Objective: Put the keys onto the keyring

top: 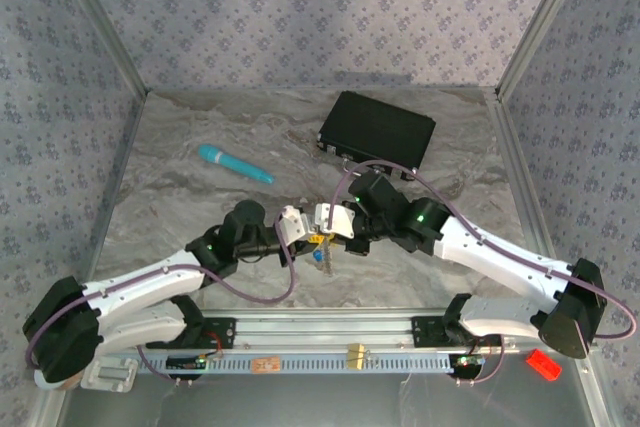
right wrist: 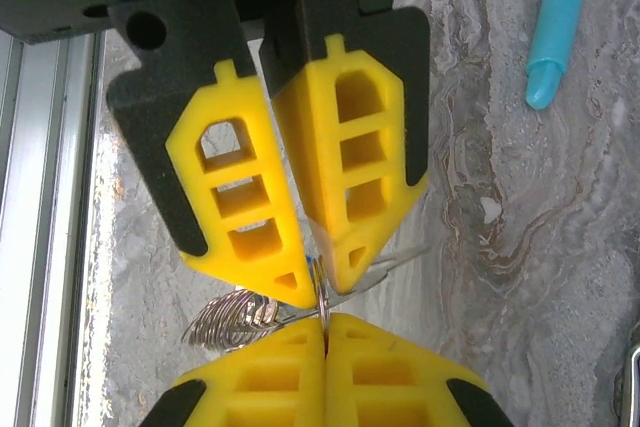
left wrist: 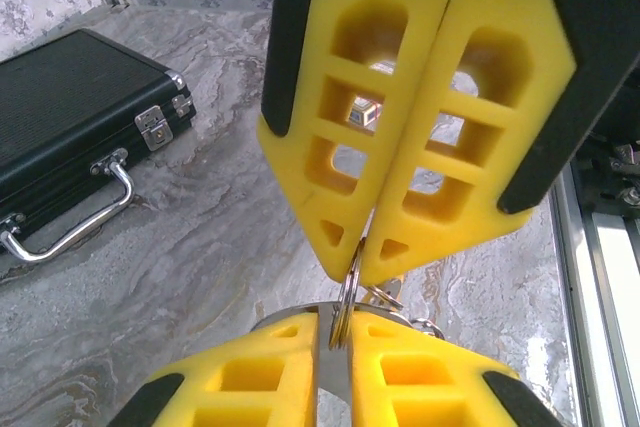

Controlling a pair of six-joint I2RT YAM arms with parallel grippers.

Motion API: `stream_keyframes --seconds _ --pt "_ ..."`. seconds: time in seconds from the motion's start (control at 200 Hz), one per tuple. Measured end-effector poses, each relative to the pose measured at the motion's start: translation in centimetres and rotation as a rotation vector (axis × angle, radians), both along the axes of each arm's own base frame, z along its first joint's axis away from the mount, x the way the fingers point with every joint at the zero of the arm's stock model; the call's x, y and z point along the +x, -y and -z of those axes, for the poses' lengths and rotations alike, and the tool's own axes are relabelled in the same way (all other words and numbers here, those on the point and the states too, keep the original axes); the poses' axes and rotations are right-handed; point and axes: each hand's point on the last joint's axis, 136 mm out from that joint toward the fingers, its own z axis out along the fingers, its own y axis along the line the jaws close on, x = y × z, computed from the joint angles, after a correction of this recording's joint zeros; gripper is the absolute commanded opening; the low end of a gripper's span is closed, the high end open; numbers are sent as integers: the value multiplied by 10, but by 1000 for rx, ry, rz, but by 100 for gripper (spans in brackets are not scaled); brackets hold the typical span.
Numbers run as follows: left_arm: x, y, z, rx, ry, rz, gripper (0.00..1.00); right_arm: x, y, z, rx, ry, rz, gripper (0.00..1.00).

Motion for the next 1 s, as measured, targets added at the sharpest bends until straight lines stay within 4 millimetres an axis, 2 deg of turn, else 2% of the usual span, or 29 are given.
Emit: stream_keyframes --seconds 0.11,0.235,0.295,0.35,0.41,0.535,0.61,0.705,0.875,0.999 --pt "-1 -1 1 -10 -10 -1 0 0 0 3 8 -4 0 0" --pt "-3 0 1 -18 -14 9 0 -1 1 4 23 -10 -1 0" --pt "-4 0 0 -23 -12 13 0 -1 1 4 41 -11 0 17" --pt "-4 1 -3 -41 -5 17 0 0 3 2 73 -16 7 24" --pt "-3 1 -6 -69 7 17 0 -1 8 4 125 -34 17 28" --pt "-3 -1 -5 -125 23 16 0 1 27 10 252 -64 65 29" --pt "-5 -1 -1 -144 23 24 0 1 31 12 313 -84 76 29" --pt "-7 1 1 -166 26 41 0 -3 28 5 382 -98 52 29" --pt "-8 5 -9 -222 47 64 0 -7 18 -14 476 -94 -7 28" --pt "-9 7 -15 -249 58 77 0 -7 15 -21 507 -91 -26 24"
